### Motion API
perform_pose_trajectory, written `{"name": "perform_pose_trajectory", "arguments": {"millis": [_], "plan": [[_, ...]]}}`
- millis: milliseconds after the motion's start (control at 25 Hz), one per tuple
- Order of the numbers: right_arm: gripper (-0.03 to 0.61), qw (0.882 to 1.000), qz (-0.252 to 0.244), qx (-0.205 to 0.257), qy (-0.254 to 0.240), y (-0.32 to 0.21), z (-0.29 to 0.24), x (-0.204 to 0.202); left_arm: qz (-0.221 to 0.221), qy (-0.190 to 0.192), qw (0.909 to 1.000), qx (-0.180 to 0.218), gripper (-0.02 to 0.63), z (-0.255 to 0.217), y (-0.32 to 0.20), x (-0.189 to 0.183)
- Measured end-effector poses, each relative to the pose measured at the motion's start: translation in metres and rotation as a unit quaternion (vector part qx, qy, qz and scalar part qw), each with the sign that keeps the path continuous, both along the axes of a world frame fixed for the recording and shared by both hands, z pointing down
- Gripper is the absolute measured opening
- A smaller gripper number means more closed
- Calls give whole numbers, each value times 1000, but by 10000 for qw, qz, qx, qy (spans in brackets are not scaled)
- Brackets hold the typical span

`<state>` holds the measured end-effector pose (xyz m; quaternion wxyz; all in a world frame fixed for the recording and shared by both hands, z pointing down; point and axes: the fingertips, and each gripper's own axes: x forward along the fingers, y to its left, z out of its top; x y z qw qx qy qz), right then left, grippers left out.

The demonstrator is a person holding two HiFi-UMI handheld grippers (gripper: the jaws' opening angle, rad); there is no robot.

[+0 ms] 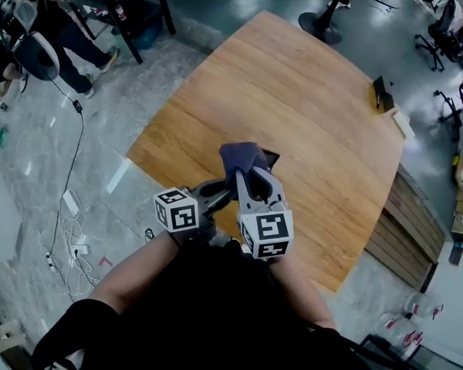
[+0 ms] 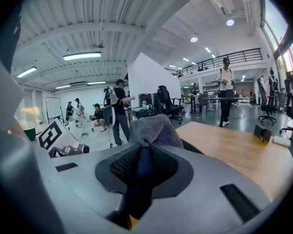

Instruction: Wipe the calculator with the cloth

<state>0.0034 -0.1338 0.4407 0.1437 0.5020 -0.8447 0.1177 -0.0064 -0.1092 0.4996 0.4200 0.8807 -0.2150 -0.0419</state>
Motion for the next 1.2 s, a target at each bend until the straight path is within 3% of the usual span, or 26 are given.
{"name": "perform_pose_trajectory", "arguments": {"millis": [200, 440, 600, 760, 1040, 1200], "plan": [[58, 9998, -181, 76, -20, 7, -6, -10, -102, 30, 9999, 45, 71, -5, -4, -7], [58, 9966, 526, 617, -161, -6, -53, 46, -237, 217, 9995, 26, 70, -16, -7, -13], [58, 9964, 661, 535, -40, -10, -45, 60, -269, 382, 9989, -25, 71, -22, -6, -12], [58, 9986, 488, 225, 9, -1, -17, 45, -168, 387, 9991, 3, 69, -25, 1, -7], [58, 9993, -228, -164, -254, 36, 8, -4, -313, 383, 9986, -183, 71, -17, -1, -15], [58, 9994, -134, -55, -318, 35, 1, 8, -419, 446, 9977, -301, 71, -12, -3, -16]]}}
